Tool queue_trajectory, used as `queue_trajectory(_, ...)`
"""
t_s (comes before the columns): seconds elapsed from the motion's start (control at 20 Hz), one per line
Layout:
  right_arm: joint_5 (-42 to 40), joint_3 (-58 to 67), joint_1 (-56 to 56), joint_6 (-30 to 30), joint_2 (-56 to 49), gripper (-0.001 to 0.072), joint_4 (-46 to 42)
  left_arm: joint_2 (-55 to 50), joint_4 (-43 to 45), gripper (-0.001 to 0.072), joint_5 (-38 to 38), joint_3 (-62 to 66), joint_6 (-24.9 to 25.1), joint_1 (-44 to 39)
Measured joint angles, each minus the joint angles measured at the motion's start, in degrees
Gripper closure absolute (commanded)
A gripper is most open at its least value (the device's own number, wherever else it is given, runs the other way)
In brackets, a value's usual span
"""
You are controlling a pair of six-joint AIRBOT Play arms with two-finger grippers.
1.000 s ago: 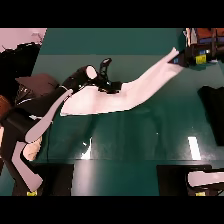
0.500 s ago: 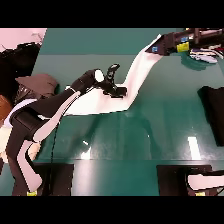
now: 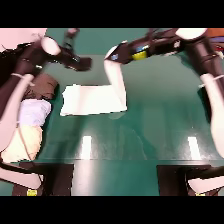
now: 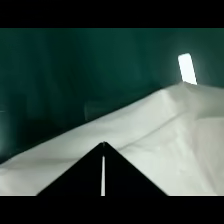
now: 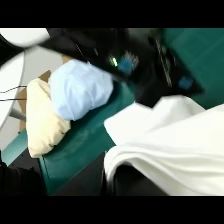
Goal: Fold the shirts.
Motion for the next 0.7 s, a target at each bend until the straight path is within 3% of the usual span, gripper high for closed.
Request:
queue_trajectory(0.2,-11.9,0.5,10.3,-4.4,-8.0,0.0349,2.8,8.9,2.2,0.0683,-1.6,0.0,1.3,9.7)
queue_trajectory(0.3,-14.8,2.6,13.6,-6.1,-12.4,0.0348,3.9,11.9,2.4,0.0683,-2.4,0.0,1.6,13.1)
queue_trajectory(0.45,-12.1,6.3,14.7,-6.9,-16.0,0.0383,3.1,14.5,3.0,0.0683,-4.0,0.0,1.9,16.5)
queue_trajectory(0.7,-5.3,-2.9,7.1,-3.1,-11.0,0.039,-4.2,15.7,2.9,0.0683,-7.2,0.0,3.0,18.0)
